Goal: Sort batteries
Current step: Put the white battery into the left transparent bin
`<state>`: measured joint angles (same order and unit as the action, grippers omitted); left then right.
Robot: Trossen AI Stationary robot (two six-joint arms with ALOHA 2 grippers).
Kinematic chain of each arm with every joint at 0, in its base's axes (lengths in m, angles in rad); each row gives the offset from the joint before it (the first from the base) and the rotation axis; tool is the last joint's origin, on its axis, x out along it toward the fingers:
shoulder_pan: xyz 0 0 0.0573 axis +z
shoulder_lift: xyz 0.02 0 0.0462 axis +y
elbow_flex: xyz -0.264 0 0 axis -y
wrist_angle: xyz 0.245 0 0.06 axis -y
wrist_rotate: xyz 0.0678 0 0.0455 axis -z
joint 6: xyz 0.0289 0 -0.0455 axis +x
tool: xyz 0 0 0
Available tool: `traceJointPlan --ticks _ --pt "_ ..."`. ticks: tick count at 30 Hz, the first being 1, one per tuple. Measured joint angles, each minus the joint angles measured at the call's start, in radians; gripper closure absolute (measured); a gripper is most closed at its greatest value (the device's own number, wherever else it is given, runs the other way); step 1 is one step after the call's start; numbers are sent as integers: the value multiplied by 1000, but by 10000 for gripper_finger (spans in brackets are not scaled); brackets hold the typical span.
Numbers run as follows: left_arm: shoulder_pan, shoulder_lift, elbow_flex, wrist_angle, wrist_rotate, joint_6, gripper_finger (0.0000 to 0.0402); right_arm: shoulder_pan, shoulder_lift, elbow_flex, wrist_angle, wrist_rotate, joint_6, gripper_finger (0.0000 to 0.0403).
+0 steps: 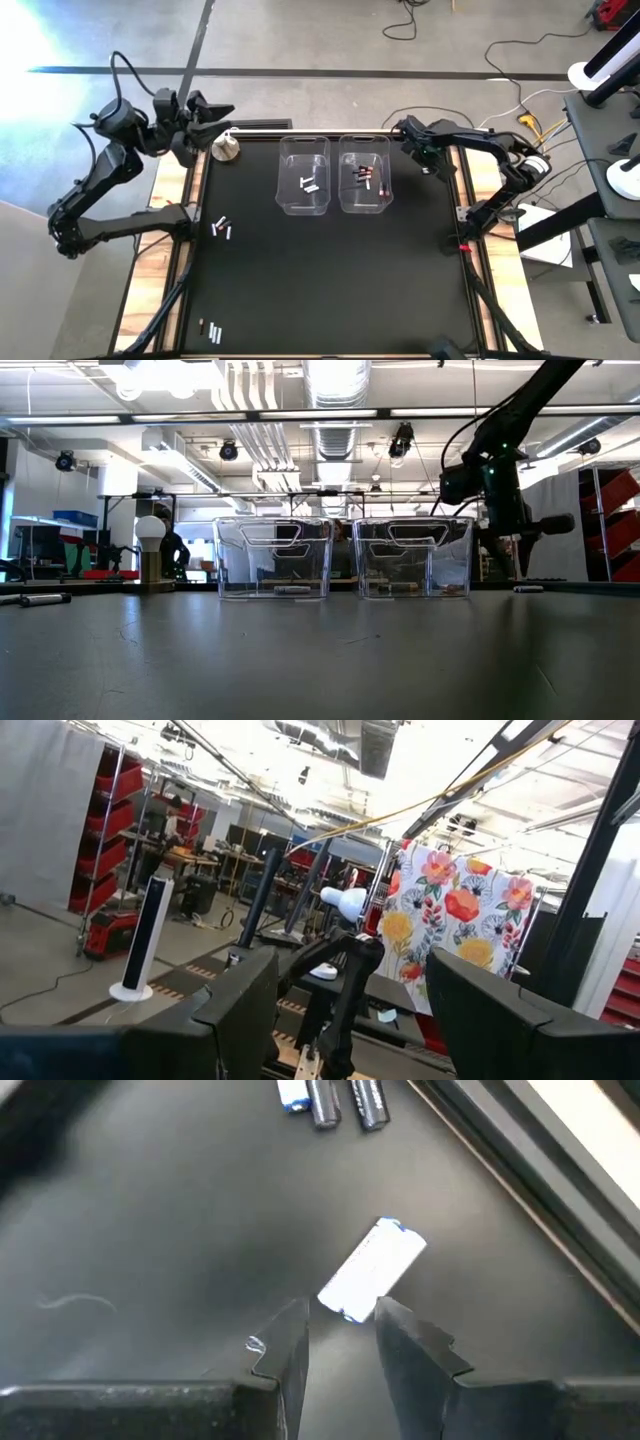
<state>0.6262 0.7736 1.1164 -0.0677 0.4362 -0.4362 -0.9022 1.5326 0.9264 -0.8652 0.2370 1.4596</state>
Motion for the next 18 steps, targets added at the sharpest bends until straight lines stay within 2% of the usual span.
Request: traceJointPlan --ticks 18 --pt "-1 166 6 -10 -8 0 170 -15 30 0 33 10 137 328"
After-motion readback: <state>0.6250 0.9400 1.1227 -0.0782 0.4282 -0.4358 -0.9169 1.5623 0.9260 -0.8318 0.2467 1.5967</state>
